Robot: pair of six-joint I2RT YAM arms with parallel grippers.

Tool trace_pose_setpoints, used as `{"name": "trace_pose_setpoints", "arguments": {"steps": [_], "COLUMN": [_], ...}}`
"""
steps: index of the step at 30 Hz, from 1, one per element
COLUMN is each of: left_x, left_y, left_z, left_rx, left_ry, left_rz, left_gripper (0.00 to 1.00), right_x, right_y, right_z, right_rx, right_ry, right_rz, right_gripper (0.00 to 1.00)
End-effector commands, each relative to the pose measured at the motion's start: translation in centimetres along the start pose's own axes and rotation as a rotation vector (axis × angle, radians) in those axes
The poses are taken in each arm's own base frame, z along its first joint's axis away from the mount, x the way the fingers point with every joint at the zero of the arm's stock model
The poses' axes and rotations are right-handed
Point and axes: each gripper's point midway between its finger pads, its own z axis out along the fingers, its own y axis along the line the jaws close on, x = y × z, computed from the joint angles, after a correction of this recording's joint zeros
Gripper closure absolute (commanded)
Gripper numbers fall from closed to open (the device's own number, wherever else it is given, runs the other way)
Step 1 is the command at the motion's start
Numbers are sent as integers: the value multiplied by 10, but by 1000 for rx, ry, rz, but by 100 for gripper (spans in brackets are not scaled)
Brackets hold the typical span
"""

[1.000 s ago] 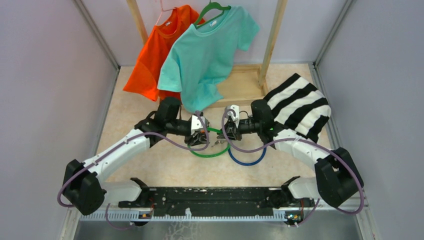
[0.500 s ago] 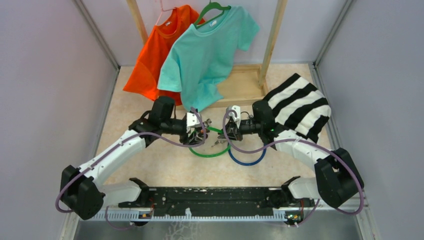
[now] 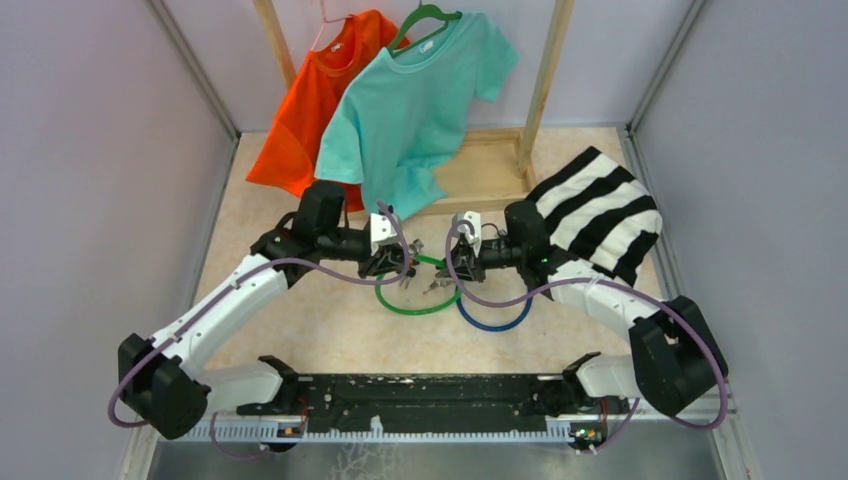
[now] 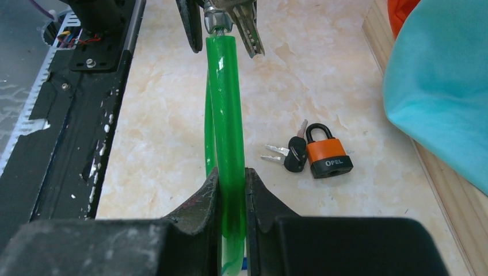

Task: Lock with the key
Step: Lock the lock.

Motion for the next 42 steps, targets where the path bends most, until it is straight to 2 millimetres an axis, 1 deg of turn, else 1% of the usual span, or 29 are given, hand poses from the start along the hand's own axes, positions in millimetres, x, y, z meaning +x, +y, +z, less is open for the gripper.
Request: {"name": "trace_pose_setpoints", "arguments": {"steps": [1,3,5,7,8,10,13,14,18,22,27,31,37,42], "left_x": [-1,0,2,4,5,7,8,8,8,7,5,6,6,6], "left_y": [-5,-6,-9,-9,-9,-8,-5,-5,-4,-1,0,1,2,0], "left_z": [1,3,7,9,10,10,9,9,9,8,8,9,11,12], "left_rx": [26,35,53,59,59,53,36,33,28,18,9,8,5,14], "left_ry": [-11,-22,-31,-29,-26,-22,-14,-12,-10,-5,1,7,12,13], "left_rz": [-19,-28,-41,-60,-67,-73,-66,-63,-52,-40,-31,-29,-25,-23], "left_gripper": [86,93,100,100,100,100,100,100,100,100,100,100,100,100], "right_x": [-20,-22,-25,-30,-31,-36,-42,-49,-62,-87,-123,-138,-143,-143], "right_y": [-3,-4,-4,-4,-4,-5,-7,-9,-12,-15,-11,-9,-5,-8], "right_z": [-3,-3,-4,-5,-6,-9,-15,-18,-27,-35,-38,-35,-22,-13], "right_rx": [7,9,10,10,11,21,41,47,66,94,79,49,18,17], "right_ry": [-54,-59,-60,-58,-52,-38,2,10,62,71,32,18,22,38], "right_rz": [-87,-82,-83,-85,-80,-73,-78,-90,-68,-19,66,123,165,172], "right_gripper": [100,100,91,81,74,66,56,53,47,45,47,50,52,57]}}
